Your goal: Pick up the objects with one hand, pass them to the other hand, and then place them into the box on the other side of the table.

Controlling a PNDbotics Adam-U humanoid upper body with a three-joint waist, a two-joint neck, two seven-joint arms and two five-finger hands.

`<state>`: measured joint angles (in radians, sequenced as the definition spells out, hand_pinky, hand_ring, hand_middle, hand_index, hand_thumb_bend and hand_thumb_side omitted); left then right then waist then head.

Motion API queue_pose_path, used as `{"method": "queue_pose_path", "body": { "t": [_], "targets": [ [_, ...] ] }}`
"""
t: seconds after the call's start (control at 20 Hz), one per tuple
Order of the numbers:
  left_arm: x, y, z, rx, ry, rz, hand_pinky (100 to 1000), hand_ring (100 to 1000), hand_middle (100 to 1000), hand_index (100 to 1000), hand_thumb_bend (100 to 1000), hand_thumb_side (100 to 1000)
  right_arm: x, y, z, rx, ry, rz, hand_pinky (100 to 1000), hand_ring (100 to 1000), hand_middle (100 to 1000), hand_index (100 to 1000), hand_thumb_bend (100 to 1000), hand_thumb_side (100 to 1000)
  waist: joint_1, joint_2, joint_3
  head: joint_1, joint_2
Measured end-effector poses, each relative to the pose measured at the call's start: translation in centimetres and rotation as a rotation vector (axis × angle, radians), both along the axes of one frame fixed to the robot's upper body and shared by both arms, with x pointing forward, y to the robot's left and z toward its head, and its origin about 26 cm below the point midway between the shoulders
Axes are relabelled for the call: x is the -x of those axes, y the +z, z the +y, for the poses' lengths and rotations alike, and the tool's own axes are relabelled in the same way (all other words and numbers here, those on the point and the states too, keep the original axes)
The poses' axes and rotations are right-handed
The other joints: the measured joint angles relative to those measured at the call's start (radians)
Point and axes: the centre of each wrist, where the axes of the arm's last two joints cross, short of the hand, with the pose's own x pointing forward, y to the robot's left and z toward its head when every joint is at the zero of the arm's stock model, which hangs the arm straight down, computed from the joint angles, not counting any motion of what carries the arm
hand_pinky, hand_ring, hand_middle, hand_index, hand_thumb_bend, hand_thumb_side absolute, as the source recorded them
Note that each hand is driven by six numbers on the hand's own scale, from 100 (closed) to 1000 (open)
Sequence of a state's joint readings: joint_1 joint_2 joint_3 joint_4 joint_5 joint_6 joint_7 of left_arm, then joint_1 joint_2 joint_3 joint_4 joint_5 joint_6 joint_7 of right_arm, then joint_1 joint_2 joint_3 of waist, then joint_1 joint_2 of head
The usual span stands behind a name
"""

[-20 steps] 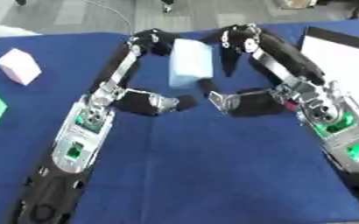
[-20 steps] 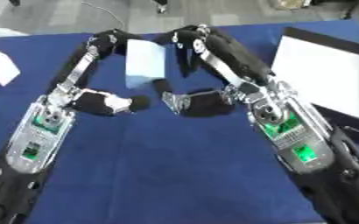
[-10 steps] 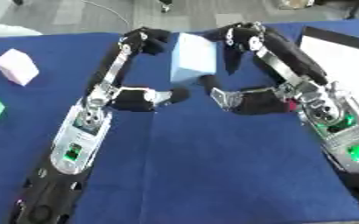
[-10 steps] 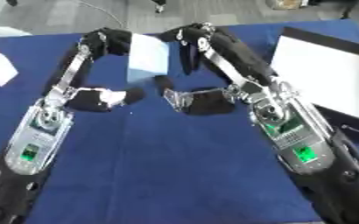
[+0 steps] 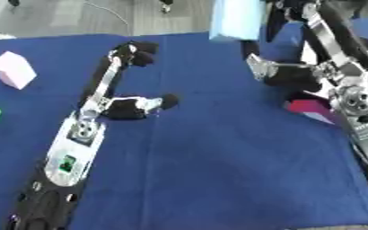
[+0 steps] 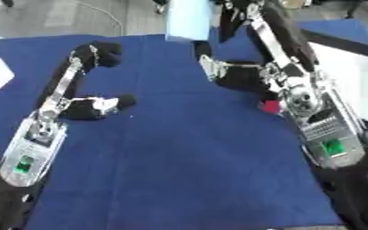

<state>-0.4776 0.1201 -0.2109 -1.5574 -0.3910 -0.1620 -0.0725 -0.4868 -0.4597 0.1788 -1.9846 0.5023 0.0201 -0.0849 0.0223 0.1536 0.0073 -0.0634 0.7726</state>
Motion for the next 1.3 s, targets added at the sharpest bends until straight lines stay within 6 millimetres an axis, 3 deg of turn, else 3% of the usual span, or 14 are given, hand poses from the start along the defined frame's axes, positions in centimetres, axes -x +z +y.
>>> {"method": "queue_pose_path", "body": {
  "t": [0.15, 0.35, 0.55, 0.8, 1.2, 1.25, 1.3],
  "targets": [
    [0.5, -0.6, 1.7, 0.008, 0.064, 0.005, 737, 691, 695, 804, 779, 534, 0.1, -0.1, -2.5, -0.071, -0.147, -0.006, 434, 807, 326, 412, 100, 387, 0.000, 0.000, 0.000, -0.021, 0.000],
    [1.4, -1.0, 3.9, 0.043, 0.159, -0.004, 738, 691, 694, 803, 779, 530, 0.3, -0.8, -5.0, -0.177, -0.359, 0.018, 409, 817, 337, 420, 100, 464, 0.000, 0.000, 0.006, -0.040, 0.000],
    [2.6, -0.7, 5.6, 0.077, 0.235, -0.035, 738, 691, 693, 802, 780, 523, -1.0, -2.6, -7.4, -0.241, -0.559, 0.071, 380, 828, 343, 424, 100, 439, 0.001, 0.000, 0.016, -0.053, 0.000],
    [4.0, 0.0, 6.6, 0.104, 0.281, -0.071, 739, 691, 692, 803, 781, 522, -3.5, -6.5, -11.1, -0.293, -0.760, 0.181, 358, 841, 350, 432, 100, 414, 0.001, 0.000, 0.027, -0.067, 0.000],
    [4.7, 0.8, 7.1, 0.114, 0.309, -0.102, 740, 691, 692, 805, 779, 523, -5.2, -13.0, -15.7, -0.324, -0.925, 0.406, 363, 860, 375, 454, 100, 255, 0.002, 0.000, 0.038, -0.081, 0.000],
    [4.8, 0.8, 7.1, 0.114, 0.309, -0.104, 740, 691, 693, 805, 778, 524, -5.2, -13.7, -16.0, -0.324, -0.934, 0.433, 368, 863, 382, 475, 100, 198, 0.002, 0.000, 0.039, -0.081, 0.000],
    [4.8, 0.9, 7.1, 0.112, 0.310, -0.108, 740, 691, 693, 805, 779, 524, -5.3, -14.0, -16.3, -0.324, -0.941, 0.447, 379, 868, 399, 530, 100, 231, 0.002, 0.000, 0.039, -0.081, 0.000]
  ]
}}
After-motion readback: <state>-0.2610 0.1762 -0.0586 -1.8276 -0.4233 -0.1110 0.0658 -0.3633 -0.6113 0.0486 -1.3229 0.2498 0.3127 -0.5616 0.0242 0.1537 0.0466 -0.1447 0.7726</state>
